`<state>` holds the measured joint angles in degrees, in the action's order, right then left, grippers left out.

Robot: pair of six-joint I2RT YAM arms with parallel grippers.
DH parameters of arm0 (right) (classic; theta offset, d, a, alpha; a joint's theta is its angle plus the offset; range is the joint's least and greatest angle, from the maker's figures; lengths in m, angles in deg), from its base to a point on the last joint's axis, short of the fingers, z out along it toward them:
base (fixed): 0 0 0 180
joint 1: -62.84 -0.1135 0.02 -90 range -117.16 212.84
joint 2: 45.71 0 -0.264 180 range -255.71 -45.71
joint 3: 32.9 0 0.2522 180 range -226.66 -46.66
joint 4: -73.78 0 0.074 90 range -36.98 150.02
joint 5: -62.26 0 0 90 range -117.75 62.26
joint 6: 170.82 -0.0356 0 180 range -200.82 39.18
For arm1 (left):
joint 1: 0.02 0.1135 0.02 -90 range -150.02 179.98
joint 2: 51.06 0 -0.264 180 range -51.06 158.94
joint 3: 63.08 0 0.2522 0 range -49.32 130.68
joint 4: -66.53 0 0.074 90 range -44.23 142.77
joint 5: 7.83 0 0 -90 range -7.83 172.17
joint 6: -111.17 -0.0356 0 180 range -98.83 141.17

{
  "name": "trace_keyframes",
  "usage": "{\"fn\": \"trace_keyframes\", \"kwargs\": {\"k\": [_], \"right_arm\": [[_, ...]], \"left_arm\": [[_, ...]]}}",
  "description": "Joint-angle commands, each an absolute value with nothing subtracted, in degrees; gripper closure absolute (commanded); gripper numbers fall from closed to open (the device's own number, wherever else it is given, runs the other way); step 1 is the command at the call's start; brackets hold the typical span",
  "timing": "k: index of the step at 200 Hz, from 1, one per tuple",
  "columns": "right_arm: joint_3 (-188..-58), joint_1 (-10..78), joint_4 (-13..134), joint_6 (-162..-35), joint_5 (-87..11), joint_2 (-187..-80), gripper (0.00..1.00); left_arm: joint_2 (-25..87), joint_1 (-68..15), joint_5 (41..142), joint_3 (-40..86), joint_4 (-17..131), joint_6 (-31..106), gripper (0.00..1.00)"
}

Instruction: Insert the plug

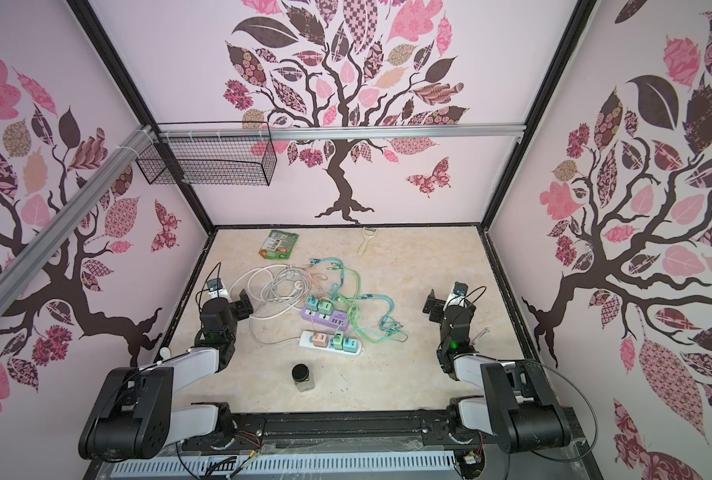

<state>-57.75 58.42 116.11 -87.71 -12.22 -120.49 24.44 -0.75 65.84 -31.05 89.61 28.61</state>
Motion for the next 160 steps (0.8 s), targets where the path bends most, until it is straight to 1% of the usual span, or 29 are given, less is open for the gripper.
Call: {"fn": "trace_keyframes", "kwargs": {"k": [1,12,34,39,45,52,59,64,69,77,81,98,109,160], "right_arm": [[-59.8,58.9,121.1,-85.9,-13.2,-123.6,0.0],[-59.6,59.0,122.7,-84.9,-14.1,-124.9,0.0],[-56.1,59.1,136.7,-85.0,-13.0,-132.7,0.0],[-55.8,59.1,141.4,-84.5,-13.0,-135.4,0.01],[-56.1,59.1,144.8,-83.8,-13.3,-137.9,0.0],[-57.7,59.1,137.5,-84.2,-13.8,-136.3,0.0],[-61.3,59.1,126.5,-85.1,-13.4,-133.8,0.0],[-63.7,59.3,122.0,-85.3,-14.0,-133.6,0.0],[-64.0,59.3,124.3,-84.8,-13.9,-134.9,0.0],[-61.8,59.4,130.4,-84.4,-14.4,-136.1,0.01],[-61.5,59.4,132.0,-84.4,-14.4,-136.6,0.01],[-62.6,59.3,127.5,-84.6,-14.5,-135.6,0.0],[-62.7,59.3,127.1,-84.6,-14.5,-135.4,0.0],[-62.4,59.4,127.9,-84.3,-14.5,-135.4,0.0]], "left_arm": [[27.2,0.7,69.2,-28.4,93.7,27.0,0.18],[29.8,1.6,70.3,-29.5,99.0,26.7,0.18],[39.9,2.6,72.7,-31.9,114.7,26.7,0.16],[40.0,2.6,73.4,-31.4,114.2,26.4,0.16],[38.2,2.7,73.4,-30.1,108.2,26.7,0.16],[36.8,2.7,74.0,-28.8,103.1,26.7,0.15],[38.3,2.6,74.7,-28.9,105.5,26.2,0.15],[39.2,2.7,75.2,-29.0,107.5,26.0,0.15],[39.4,2.6,75.6,-28.9,108.0,26.0,0.14],[38.2,2.6,75.8,-28.2,104.5,25.8,0.14],[37.7,2.7,76.2,-27.8,102.7,25.8,0.12],[39.0,2.6,76.0,-28.1,105.5,25.9,0.05],[38.3,2.7,75.9,-27.8,103.9,25.9,0.02],[38.2,2.7,76.1,-27.7,103.2,25.8,0.02]]}}
